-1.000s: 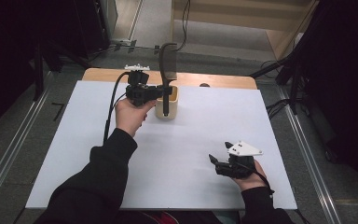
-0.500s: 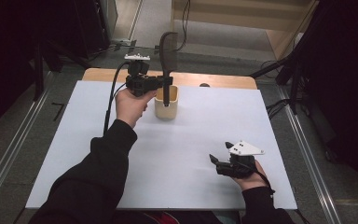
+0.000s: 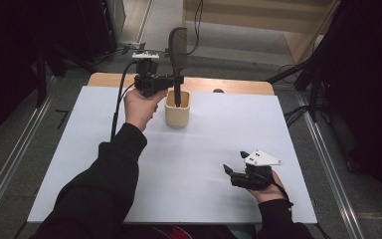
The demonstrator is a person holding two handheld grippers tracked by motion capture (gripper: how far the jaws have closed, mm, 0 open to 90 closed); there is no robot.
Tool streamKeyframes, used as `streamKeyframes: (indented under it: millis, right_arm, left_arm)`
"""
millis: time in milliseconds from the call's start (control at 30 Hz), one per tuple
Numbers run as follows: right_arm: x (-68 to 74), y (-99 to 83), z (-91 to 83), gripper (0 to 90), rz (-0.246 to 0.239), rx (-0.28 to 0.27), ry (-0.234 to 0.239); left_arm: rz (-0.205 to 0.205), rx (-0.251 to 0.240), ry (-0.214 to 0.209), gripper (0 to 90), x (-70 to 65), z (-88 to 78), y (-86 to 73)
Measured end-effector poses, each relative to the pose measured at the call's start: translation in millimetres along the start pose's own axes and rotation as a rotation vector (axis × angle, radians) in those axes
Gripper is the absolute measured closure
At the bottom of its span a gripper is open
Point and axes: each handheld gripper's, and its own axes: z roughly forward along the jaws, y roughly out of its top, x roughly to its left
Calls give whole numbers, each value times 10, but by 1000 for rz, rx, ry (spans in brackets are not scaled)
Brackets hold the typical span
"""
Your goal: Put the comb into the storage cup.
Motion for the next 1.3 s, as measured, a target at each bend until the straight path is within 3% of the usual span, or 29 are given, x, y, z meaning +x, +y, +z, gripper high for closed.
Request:
streamKeyframes:
  millis: [500, 767, 867, 1033, 1300]
  right_arm:
    - [-7, 13, -10, 233, 7, -15, -1]
    - [-12, 22, -22, 233, 12, -20, -10]
    - [-15, 23, -23, 233, 10, -19, -9]
    - [-14, 25, -21, 233, 10, -21, -6]
    - [-14, 25, -16, 233, 5, -21, -8]
  left_arm:
    - [17, -15, 11, 724, 85, 148, 22]
    - [36, -26, 43, 725, 146, 214, 44]
    - [40, -31, 33, 725, 175, 256, 32]
    - [51, -5, 37, 725, 215, 348, -14]
    - [46, -3, 44, 725, 274, 393, -40]
